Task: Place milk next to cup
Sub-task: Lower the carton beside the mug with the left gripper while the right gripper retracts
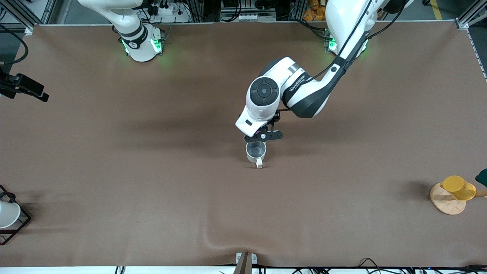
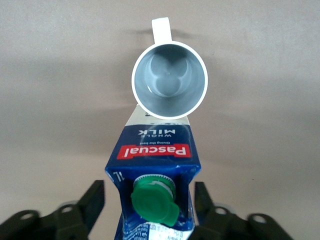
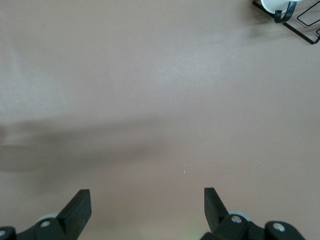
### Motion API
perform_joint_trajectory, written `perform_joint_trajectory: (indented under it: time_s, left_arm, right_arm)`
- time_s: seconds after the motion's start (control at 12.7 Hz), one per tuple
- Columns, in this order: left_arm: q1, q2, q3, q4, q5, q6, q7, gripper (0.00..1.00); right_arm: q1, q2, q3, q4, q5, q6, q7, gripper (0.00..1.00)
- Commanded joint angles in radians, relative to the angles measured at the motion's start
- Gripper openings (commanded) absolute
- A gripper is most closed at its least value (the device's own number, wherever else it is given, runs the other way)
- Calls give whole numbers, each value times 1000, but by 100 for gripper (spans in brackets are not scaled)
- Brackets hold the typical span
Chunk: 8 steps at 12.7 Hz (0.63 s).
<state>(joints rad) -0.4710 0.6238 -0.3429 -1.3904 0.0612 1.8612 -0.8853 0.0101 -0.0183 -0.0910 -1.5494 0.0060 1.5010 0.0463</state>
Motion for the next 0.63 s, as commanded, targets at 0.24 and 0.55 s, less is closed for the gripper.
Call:
perform_joint_trajectory:
  time_s: [0.24,0.55]
  left_arm:
    - [2,-90,5,19,28,-23,-21,100]
    - [84,-254,5,17,28,-118,-20,100]
  right_arm:
    - [-16,4,8,5,22,-11,6,100]
    - [-22,6,7,0,22,-33,-3,100]
